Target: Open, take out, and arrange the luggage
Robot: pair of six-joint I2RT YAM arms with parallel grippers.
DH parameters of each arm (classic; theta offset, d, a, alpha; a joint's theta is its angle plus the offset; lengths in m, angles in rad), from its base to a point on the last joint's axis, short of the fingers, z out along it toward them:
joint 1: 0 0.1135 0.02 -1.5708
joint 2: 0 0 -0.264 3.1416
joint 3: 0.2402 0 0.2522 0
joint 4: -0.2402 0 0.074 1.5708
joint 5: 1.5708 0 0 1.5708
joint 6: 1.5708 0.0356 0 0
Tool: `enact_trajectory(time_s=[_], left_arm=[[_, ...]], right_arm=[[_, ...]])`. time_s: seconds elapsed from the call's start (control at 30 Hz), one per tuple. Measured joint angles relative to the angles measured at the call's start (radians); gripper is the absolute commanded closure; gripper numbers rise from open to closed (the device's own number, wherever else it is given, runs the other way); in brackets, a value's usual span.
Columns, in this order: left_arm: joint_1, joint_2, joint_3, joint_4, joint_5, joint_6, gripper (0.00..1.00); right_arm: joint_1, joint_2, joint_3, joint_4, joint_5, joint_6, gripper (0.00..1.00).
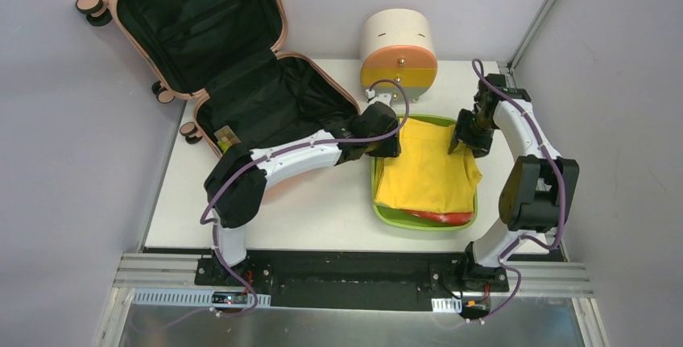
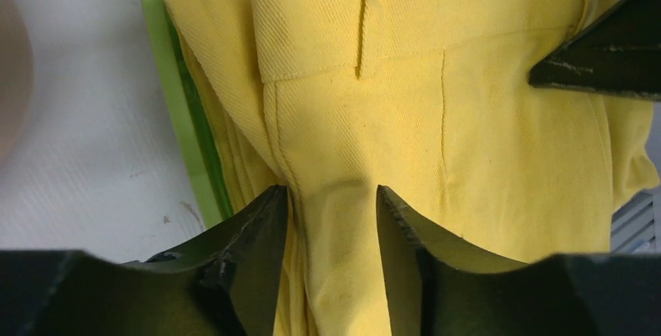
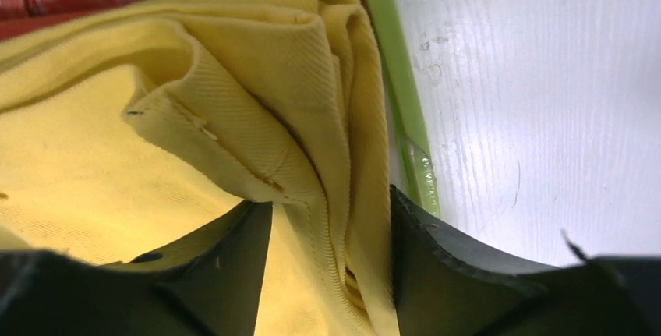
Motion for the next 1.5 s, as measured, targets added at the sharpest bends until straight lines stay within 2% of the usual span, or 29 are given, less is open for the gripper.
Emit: enact_trajectory(time_s=[0.1,0.2,0.33,0.47,0.63,0.77,0.93,1.17,1.33,1.43,1.5], left_arm=[[-0.003,-0.050,-0.032,0.006,0.000,0.018,0.50],[-0.007,-0.127,-0.061,0.007,0.000,0.026,0.55],[-0.024,-0.225,-0.090,0.021,0.004,0.039,0.65],[-0.054,-0.260,-0.120,0.038,0.022,0.044,0.72],[-0.099,-0.245,-0.182,0.035,0.026,0.047,0.77],[-0.118,-0.182,-0.213,0.040,0.022,0.046,0.80],[-0.124,-0.136,-0.262,0.088,-0.003,0.038,0.80],[-0.142,-0.161,-0.280,0.111,-0.017,0.032,0.75],[-0.144,-0.302,-0.296,0.071,-0.017,0.042,0.69],[-0.143,-0.421,-0.296,0.055,-0.024,0.061,0.65],[-0.144,-0.512,-0.295,0.035,-0.038,0.098,0.63]], right_arm=[[-0.005,-0.007,0.013,-0.011,0.018,0.017,0.36],[-0.005,-0.041,0.022,-0.030,0.032,0.053,0.37],[-0.005,-0.140,0.023,-0.072,0.061,0.112,0.48],[-0.006,-0.237,0.016,-0.091,0.063,0.158,0.62],[-0.006,-0.304,-0.098,-0.029,0.035,0.204,0.69],[-0.013,-0.241,-0.224,0.066,0.035,0.224,0.73],[-0.034,-0.134,-0.280,0.145,0.030,0.231,0.72],[-0.034,-0.180,-0.277,0.131,0.036,0.233,0.66],[-0.032,-0.330,-0.237,0.130,-0.026,0.283,0.65],[-0.015,-0.444,-0.237,0.210,-0.119,0.359,0.64],[0.034,-0.497,-0.246,0.298,-0.165,0.431,0.68]])
